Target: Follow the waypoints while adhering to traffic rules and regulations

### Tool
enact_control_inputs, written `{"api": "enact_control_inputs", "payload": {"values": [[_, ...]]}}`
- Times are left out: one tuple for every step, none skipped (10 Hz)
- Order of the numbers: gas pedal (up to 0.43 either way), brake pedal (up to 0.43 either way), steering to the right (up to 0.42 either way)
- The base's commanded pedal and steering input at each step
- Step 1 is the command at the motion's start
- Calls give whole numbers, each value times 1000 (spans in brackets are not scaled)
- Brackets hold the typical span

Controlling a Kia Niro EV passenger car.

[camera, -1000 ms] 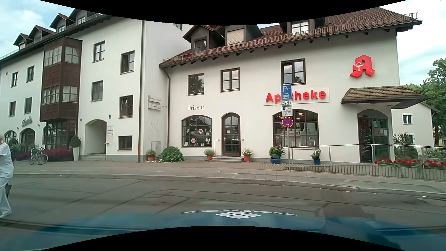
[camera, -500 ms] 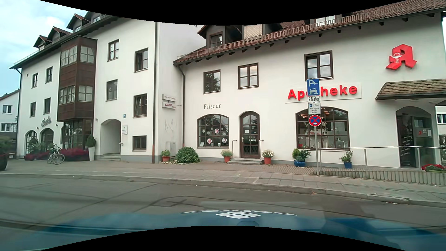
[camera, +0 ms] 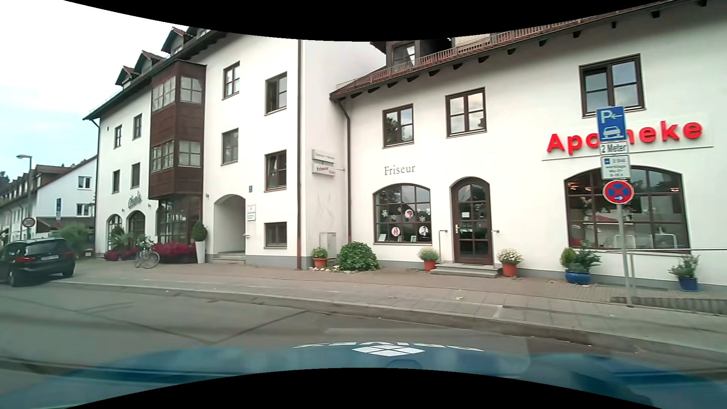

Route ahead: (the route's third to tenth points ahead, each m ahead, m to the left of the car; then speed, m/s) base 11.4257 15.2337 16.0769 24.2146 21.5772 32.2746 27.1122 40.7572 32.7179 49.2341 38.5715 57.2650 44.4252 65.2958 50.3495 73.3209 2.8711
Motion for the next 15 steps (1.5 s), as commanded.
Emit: {"api": "enact_control_inputs", "payload": {"values": [[331, 0, -666], [331, 0, -670], [331, 0, -677], [319, 0, -685], [319, 0, -687], [319, 0, -687], [319, 0, -686], [319, 0, -685], [319, 0, -673], [311, 0, -656], [311, 0, -636], [311, 0, -608], [311, 0, -568], [311, 0, -527], [311, 0, -458]]}}
